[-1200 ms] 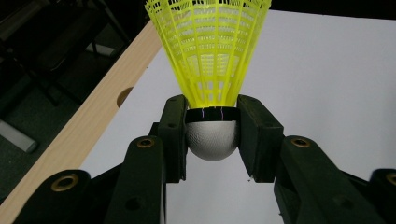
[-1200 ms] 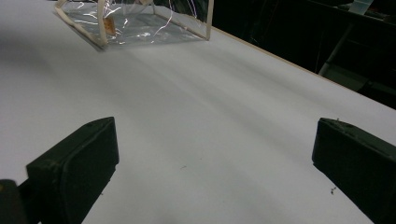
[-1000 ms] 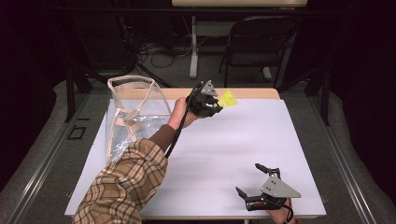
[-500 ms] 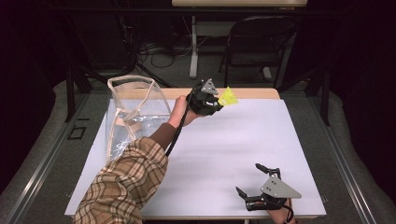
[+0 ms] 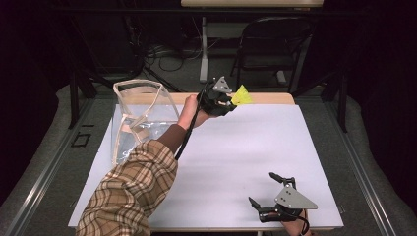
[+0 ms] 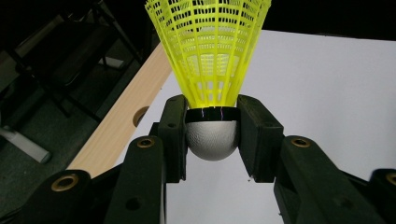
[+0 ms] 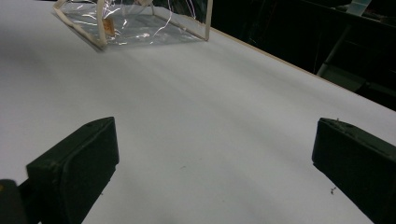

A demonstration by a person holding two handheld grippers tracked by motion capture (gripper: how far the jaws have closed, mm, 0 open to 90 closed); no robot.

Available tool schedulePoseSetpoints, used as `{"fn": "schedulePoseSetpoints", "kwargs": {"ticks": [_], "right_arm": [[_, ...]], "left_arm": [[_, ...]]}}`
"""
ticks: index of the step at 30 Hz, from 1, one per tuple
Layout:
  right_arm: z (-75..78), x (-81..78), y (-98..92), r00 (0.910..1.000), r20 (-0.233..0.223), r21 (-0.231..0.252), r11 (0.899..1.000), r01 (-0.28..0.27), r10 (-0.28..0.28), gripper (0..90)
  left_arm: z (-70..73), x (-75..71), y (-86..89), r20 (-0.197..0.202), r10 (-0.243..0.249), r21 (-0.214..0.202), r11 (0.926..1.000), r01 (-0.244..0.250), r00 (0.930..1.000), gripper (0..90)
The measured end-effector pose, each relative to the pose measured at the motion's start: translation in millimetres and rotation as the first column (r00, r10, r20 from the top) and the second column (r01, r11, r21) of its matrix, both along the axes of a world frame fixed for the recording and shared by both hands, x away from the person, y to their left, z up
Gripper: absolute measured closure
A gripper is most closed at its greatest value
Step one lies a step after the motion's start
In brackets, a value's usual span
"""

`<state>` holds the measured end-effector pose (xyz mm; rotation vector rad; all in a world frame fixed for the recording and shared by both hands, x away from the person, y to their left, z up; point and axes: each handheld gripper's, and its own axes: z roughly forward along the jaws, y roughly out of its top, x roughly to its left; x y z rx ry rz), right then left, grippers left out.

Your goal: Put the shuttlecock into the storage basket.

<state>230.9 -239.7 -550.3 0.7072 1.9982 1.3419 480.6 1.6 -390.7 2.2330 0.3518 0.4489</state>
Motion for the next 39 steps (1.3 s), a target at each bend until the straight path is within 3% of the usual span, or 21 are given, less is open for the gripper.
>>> {"fn": "schedulePoseSetpoints", "kwargs": {"ticks": [7,39], "right_arm": [[0.4,-0.4,-0.1,1.0000,0.003,0.006,1.000,0.003,-0.003,0.3],[0.6,-0.3,-1.1,1.0000,0.001,0.009,1.000,0.008,-0.008,0.3]], "left_arm": [[12.3,-1.4,1.6,0.017,-0.001,-0.020,0.9998,0.001,0.9999,65.1],[31.4,2.9,34.8,0.048,0.052,-0.067,0.9966,-0.049,0.9975,65.1]]}}
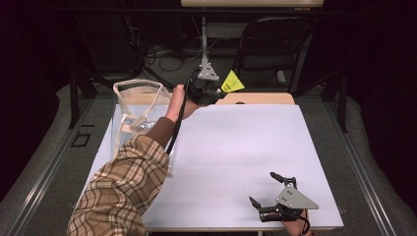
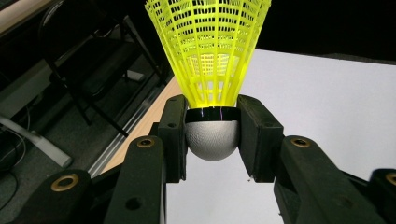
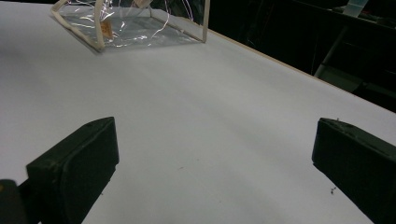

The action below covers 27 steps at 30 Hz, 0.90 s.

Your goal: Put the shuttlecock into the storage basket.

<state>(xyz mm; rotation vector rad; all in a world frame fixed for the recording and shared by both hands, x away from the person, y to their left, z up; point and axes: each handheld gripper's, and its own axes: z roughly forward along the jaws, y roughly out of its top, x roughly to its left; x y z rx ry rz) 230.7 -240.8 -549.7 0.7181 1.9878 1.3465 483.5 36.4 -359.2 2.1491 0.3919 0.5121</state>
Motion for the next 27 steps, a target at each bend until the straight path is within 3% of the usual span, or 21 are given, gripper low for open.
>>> {"fn": "schedulePoseSetpoints", "kwargs": {"ticks": [10,21,27], "right_arm": [[0.5,-0.1,-0.3,1.0000,-0.001,0.001,1.000,0.000,0.000,0.3],[0.3,0.1,0.0,1.0000,-0.004,-0.003,1.000,0.003,-0.003,0.3],[0.8,-0.2,-0.6,1.0000,-0.001,0.000,1.000,0.003,-0.003,0.3]], "left_arm": [[7.3,1.1,18.6,0.003,0.034,-0.034,0.9988,-0.034,0.9994,65.1],[12.7,1.9,34.1,0.013,0.062,-0.043,0.9972,-0.062,0.9980,65.1],[15.4,1.7,45.0,0.022,0.084,-0.073,0.9939,-0.082,0.9962,65.1]]}}
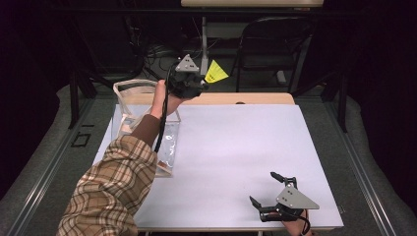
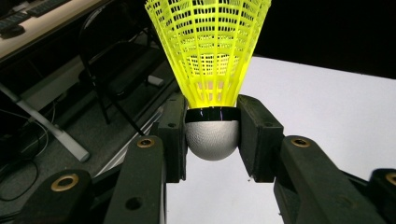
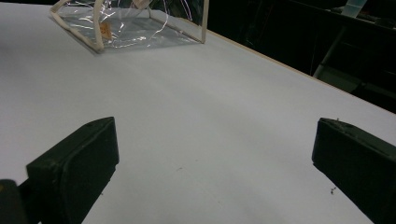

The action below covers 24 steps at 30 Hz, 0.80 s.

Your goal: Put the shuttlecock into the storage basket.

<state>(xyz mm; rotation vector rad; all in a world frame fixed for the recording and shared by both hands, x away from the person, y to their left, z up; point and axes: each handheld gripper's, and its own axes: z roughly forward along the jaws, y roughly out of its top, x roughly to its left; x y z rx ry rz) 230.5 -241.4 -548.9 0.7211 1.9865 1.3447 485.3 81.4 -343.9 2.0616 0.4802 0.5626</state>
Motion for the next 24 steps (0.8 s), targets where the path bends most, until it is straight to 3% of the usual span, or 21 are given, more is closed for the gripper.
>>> {"fn": "schedulePoseSetpoints", "kwargs": {"ticks": [24], "right_arm": [[-1.2,1.2,0.5,1.0000,-0.004,0.001,1.000,0.000,0.000,0.3]], "left_arm": [[5.4,0.4,48.0,0.011,0.086,-0.018,0.9961,-0.086,0.9962,65.1]]}}
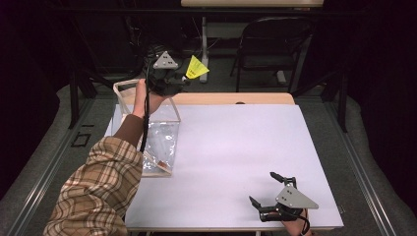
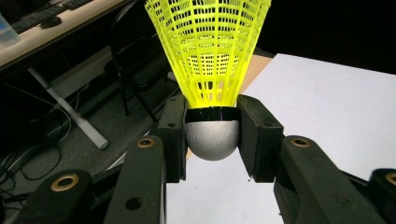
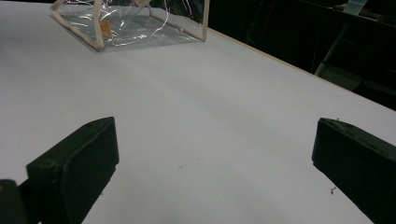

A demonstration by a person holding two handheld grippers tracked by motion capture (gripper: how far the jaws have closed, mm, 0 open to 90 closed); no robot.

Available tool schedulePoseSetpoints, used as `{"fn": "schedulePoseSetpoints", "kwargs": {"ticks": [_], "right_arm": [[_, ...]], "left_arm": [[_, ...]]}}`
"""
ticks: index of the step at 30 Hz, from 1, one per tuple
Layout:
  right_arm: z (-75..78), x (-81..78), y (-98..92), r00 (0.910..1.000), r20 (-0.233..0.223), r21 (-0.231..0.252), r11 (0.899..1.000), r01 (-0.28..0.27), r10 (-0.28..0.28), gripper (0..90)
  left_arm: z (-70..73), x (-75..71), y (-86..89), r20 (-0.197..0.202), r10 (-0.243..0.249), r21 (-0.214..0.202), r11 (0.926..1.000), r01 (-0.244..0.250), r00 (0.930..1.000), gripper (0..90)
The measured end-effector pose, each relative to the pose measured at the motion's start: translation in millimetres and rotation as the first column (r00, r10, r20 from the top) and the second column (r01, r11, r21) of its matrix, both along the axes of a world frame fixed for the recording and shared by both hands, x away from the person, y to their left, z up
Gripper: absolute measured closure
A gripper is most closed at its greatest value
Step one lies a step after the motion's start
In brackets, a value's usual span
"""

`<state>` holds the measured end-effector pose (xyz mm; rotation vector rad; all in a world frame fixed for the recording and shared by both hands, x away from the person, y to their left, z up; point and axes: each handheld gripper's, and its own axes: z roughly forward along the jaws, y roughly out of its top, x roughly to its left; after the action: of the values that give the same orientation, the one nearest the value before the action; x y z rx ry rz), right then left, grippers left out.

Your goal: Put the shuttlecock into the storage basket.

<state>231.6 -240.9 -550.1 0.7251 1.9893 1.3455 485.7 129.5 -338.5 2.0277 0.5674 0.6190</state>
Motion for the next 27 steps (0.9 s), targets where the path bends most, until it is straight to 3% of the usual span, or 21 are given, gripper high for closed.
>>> {"fn": "schedulePoseSetpoints", "kwargs": {"ticks": [27], "right_arm": [[-0.2,0.2,0.3,1.0000,-0.006,-0.002,1.000,0.002,-0.002,0.4]], "left_arm": [[6.3,-3.8,43.5,0.020,0.080,-0.041,0.9961,-0.079,0.9966,65.1]]}}
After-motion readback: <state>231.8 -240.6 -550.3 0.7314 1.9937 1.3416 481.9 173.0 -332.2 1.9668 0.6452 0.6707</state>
